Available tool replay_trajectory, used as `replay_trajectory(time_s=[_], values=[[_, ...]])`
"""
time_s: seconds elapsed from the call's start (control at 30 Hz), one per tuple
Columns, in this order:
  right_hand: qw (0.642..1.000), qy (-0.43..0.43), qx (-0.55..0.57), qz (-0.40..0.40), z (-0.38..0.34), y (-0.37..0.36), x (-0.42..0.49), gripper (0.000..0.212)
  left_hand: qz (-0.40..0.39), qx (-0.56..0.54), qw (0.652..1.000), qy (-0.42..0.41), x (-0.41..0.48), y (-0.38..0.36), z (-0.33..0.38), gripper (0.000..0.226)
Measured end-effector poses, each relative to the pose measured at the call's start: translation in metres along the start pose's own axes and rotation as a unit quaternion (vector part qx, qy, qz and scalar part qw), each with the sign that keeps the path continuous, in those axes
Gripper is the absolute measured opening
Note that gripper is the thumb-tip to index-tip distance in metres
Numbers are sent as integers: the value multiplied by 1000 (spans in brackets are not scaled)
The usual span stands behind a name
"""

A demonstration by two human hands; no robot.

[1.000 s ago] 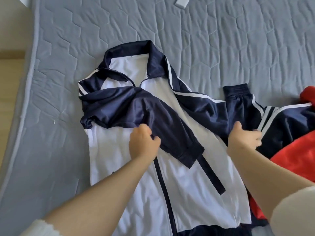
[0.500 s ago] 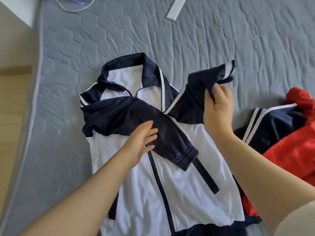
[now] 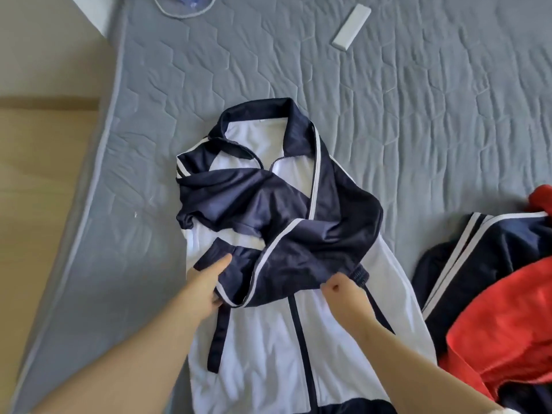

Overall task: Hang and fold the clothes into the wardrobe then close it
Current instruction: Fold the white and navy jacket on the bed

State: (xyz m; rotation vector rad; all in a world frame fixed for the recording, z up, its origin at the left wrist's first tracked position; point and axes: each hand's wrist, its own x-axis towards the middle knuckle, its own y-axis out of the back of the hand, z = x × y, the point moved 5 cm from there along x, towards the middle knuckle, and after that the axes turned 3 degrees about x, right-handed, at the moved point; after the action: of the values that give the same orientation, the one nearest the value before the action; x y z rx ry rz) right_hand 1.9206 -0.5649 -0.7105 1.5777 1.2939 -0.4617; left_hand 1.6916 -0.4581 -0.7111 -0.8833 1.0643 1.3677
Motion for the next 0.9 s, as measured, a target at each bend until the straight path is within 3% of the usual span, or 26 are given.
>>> replay_trajectory(time_s=[0.07,0.1,0.17,0.27,0.37,0.43,0.5,0.57,0.67,0.73,0.83,0.9], values=[[992,-15,78,95,-1,18,10,15,103,51,992,-54,3,2,8,31],[987,-5,82,142,-7,27,12,8,110,58,989,-79,2,-1,16,26],[974,39,31,222,-26,40,15,15,40,49,990,-127,-7,-10,36,19],[940,157,-71,294,-70,52,19,30,-72,-42,982,-172,-23,-7,61,31],[955,203,-66,207,-110,49,47,45,-118,-58,976,-173,-28,10,71,29],[976,156,-122,93,-121,35,65,68,-137,-54,974,-174,-28,18,75,39],[973,108,-202,21,-117,23,75,81,-157,-60,970,-179,-25,23,78,41],[960,69,-270,-8,-109,20,81,75,-169,-62,965,-189,-24,27,84,34],[924,86,-369,59,-100,28,86,30,-149,-35,966,-209,-22,31,95,42],[923,116,-335,152,-102,44,87,13,-131,-28,967,-215,-20,32,101,48],[947,86,-114,286,-110,82,87,22,-80,-93,965,-231,-14,39,114,32],[944,64,8,324,-116,106,88,24,-46,-136,961,-237,-7,39,122,23]])
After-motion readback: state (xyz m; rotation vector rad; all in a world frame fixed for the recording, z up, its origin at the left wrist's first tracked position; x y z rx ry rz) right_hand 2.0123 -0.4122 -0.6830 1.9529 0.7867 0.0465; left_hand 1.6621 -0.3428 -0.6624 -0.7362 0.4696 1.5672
